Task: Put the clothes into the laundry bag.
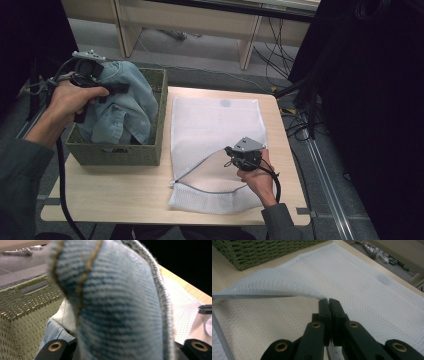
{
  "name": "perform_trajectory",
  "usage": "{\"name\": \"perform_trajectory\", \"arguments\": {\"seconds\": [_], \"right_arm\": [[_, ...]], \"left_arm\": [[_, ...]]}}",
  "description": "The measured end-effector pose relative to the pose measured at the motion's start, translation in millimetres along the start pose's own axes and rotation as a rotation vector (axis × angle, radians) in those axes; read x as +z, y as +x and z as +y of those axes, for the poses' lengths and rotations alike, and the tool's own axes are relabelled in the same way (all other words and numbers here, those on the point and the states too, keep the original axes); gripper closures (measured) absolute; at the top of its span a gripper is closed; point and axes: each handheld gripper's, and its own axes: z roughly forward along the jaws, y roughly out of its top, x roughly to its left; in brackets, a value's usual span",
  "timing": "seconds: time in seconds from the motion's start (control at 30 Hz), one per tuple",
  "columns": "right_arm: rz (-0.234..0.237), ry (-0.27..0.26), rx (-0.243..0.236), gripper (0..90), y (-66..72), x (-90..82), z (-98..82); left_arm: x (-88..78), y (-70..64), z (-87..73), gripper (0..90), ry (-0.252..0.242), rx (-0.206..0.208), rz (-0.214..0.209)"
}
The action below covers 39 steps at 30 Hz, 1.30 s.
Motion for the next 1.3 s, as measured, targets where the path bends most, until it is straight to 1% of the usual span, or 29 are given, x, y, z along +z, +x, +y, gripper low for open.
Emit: {"name": "perform_trajectory", "arguments": {"seconds": [0.13, 0.17, 0.23, 0.27, 0.33, 0.37, 0.4, 0.43, 0.5, 0.53, 0.57, 0.6, 0.63, 0.67, 0.7, 0.77, 0.83, 0.87, 0.9, 0.97, 1.0, 1.03, 1.07, 1.13, 1.17, 1.2, 1.23, 1.27, 1.3], "right_arm": [[0.002, 0.003, -0.005, 89.7, -1.5, -1.3, 0.6], [0.007, 0.01, 0.0, 89.7, -1.2, -1.7, 0.4], [0.002, 0.004, -0.007, 89.7, -1.9, -1.5, 0.4], [-0.005, -0.009, -0.005, 89.7, -1.6, -0.6, 0.0], [-0.005, -0.006, 0.006, 89.7, -1.2, -1.0, 0.2], [-0.004, -0.007, -0.003, 89.7, -1.5, -0.7, 0.2], [0.004, 0.004, -0.01, 89.7, -1.9, -1.6, 0.3], [0.01, 0.011, 0.002, 89.7, -1.0, -1.7, 0.3], [0.006, 0.006, 0.003, 89.7, -1.2, -1.7, 0.4], [-0.001, -0.003, 0.004, 89.7, -1.0, -1.0, 0.2], [-0.001, -0.003, 0.004, 89.7, -1.0, -1.0, 0.2], [-0.003, -0.006, 0.0, 89.7, -1.3, -0.8, 0.2], [-0.003, -0.007, 0.0, 89.7, -1.3, -0.8, 0.2], [0.002, 0.005, 0.024, 89.7, -0.1, -1.8, 0.3], [0.009, 0.013, 0.025, 89.7, -0.5, -2.5, 0.7], [0.006, 0.01, 0.022, 89.7, -0.7, -2.3, 0.6], [0.008, 0.012, 0.028, 89.7, -0.6, -2.8, 0.6], [-0.007, 0.0, 0.014, 89.7, -1.8, -2.7, 0.8], [-0.007, 0.0, 0.014, 89.7, -1.8, -2.7, 0.8], [-0.006, -0.001, 0.006, 89.7, -2.4, -2.6, 0.8], [0.006, 0.009, 0.021, 89.7, -1.8, -3.0, 0.8], [0.006, 0.009, 0.021, 89.7, -1.8, -3.0, 0.8], [-0.01, -0.004, 0.009, 89.7, -2.6, -2.7, 0.6], [-0.007, -0.002, 0.005, 89.7, -3.0, -2.7, 0.6], [-0.011, -0.003, 0.011, 89.7, -2.5, -2.8, 0.3], [0.0, 0.006, 0.023, 89.7, -1.7, -3.1, 0.4], [0.004, 0.006, 0.019, 89.7, -2.2, -3.3, 0.9], [0.004, 0.004, 0.024, 89.7, -2.1, -3.1, 1.0], [0.004, 0.004, 0.024, 89.7, -2.1, -3.1, 1.0]], "left_arm": [[-8.5, -8.5, 5.9, 77.3, -0.005, 0.015, -0.019], [-11.3, -11.1, 7.8, 77.3, -0.004, 0.025, -0.026], [-17.6, -18.1, 11.7, 77.4, -0.009, 0.046, -0.04], [-20.9, -21.9, 13.7, 77.4, -0.008, 0.053, -0.05], [-27.3, -29.4, 17.5, 77.4, -0.009, 0.07, -0.07], [-30.3, -33.6, 19.4, 77.4, -0.003, 0.083, -0.076], [-33.4, -37.8, 21.2, 77.4, 0.0, 0.096, -0.08], [-36.5, -41.4, 22.9, 77.4, 0.0, 0.108, -0.093], [-41.9, -49.9, 25.4, 77.4, -0.018, 0.107, -0.116], [-47.5, -56.8, 28.6, 77.4, -0.02, 0.119, -0.142], [-47.5, -56.8, 28.6, 77.5, -0.02, 0.119, -0.142], [-50.7, -59.5, 30.4, 77.5, -0.02, 0.132, -0.152], [-52.8, -63.1, 32.3, 77.5, -0.028, 0.13, -0.167], [-55.4, -65.9, 34.1, 77.4, -0.032, 0.133, -0.172], [-57.3, -69.2, 35.6, 77.5, -0.035, 0.137, -0.181], [-60.8, -77.1, 38.4, 77.5, -0.034, 0.149, -0.199], [-64.0, -85.9, 40.6, 77.5, -0.036, 0.166, -0.224], [-66.7, -94.5, 42.0, 77.5, -0.042, 0.173, -0.252], [-66.7, -94.5, 42.0, 77.5, -0.042, 0.173, -0.252], [-69.1, -104.8, 42.5, 77.5, -0.041, 0.178, -0.285], [-71.1, -116.5, 42.3, 77.4, -0.039, 0.205, -0.307], [-71.1, -116.5, 42.3, 77.4, -0.039, 0.205, -0.307], [-71.7, -122.4, 41.9, 77.4, -0.042, 0.214, -0.316], [-72.3, -133.1, 40.8, 77.4, -0.043, 0.224, -0.338], [-72.5, -138.2, 40.2, 77.4, -0.042, 0.227, -0.354], [-73.0, -143.0, 39.6, 77.4, -0.043, 0.23, -0.372], [-73.9, -147.8, 39.5, 77.3, -0.046, 0.238, -0.388], [-75.8, -156.3, 40.2, 77.3, -0.052, 0.248, -0.43], [-75.8, -156.3, 40.2, 77.3, -0.052, 0.248, -0.43]]}}
